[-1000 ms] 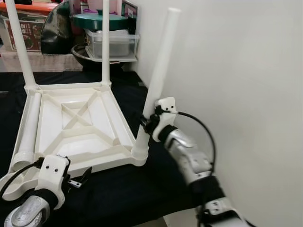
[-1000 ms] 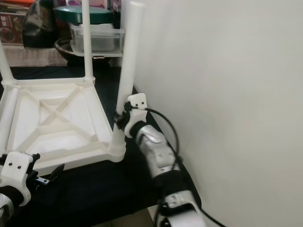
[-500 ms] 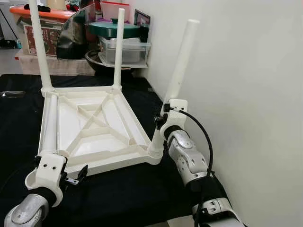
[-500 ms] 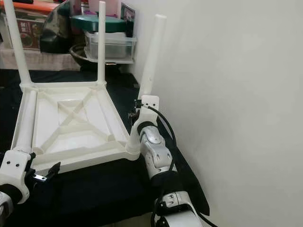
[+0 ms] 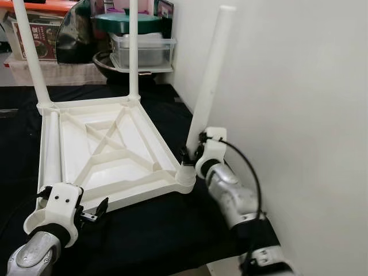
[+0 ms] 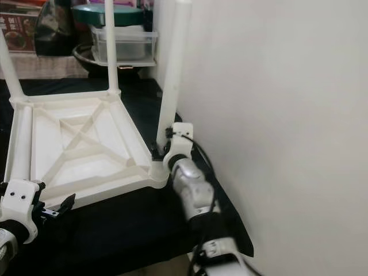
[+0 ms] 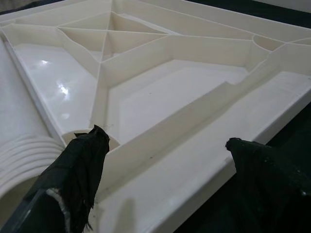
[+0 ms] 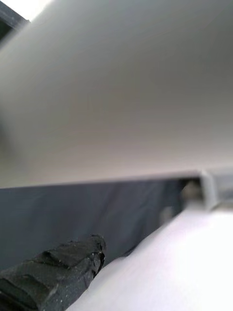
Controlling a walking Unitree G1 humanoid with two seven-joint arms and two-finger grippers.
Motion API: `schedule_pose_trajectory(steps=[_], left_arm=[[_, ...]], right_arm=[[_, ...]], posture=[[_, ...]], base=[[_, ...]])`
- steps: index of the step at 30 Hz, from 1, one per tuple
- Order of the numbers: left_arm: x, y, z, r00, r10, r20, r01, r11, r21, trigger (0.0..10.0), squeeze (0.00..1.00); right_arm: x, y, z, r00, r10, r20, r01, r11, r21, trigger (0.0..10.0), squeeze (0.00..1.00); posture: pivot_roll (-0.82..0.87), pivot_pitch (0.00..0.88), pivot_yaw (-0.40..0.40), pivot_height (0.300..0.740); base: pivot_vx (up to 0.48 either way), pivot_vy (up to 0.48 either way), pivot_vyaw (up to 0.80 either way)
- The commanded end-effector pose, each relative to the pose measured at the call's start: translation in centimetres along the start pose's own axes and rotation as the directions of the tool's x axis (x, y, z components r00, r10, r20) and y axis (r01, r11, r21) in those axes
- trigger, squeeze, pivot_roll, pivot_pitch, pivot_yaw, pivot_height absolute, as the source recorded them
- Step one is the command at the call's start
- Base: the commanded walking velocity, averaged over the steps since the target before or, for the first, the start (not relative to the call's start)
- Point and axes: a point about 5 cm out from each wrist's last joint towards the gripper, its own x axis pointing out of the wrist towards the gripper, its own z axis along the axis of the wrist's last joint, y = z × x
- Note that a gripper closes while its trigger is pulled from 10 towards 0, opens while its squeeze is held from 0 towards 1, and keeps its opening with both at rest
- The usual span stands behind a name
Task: Building children table
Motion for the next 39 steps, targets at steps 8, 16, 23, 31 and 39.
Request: schedule_pose_trajectory(steps=[8,16,23,31,39], left_arm=[[0.1,0.0,-0.2,1.0,-0.015,-0.006,0.015,1.0,0.015,10.0,0.0],[0.2,0.2,-0.1,1.0,-0.014,-0.004,0.014,0.999,0.032,10.0,0.0],[0.3,0.3,-0.1,1.0,-0.017,-0.004,0.017,0.999,0.041,10.0,0.0],[0.2,0.3,-0.1,1.0,-0.013,-0.001,0.013,0.999,0.046,10.0,0.0],[0.0,0.1,-0.4,1.0,-0.017,-0.01,0.017,0.999,0.041,10.0,0.0]], right_arm=[[-0.7,-1.3,4.3,0.926,0.374,0.055,-0.365,0.922,-0.13,10.0,0.0],[0.4,-2.3,3.0,0.797,0.575,-0.183,-0.604,0.766,-0.222,10.0,0.0],[1.3,-2.8,3.4,0.792,0.572,-0.214,-0.61,0.761,-0.221,10.0,0.0],[2.1,-4.0,4.3,0.842,0.502,-0.198,-0.537,0.811,-0.231,0.0,0.0],[1.7,-5.5,3.7,0.876,0.454,-0.164,-0.478,0.861,-0.174,0.0,0.0]], posture=[[0.19,0.0,-0.127,0.74],[0.23,0.0,-0.148,0.74],[0.23,0.0,-0.154,0.74],[0.26,0.0,-0.173,0.74],[0.25,0.0,-0.167,0.74]], base=[[0.0,0.0,0.0],[0.0,0.0,0.0],[0.0,0.0,0.0],[0.0,0.0,0.0],[0.0,0.0,0.0]])
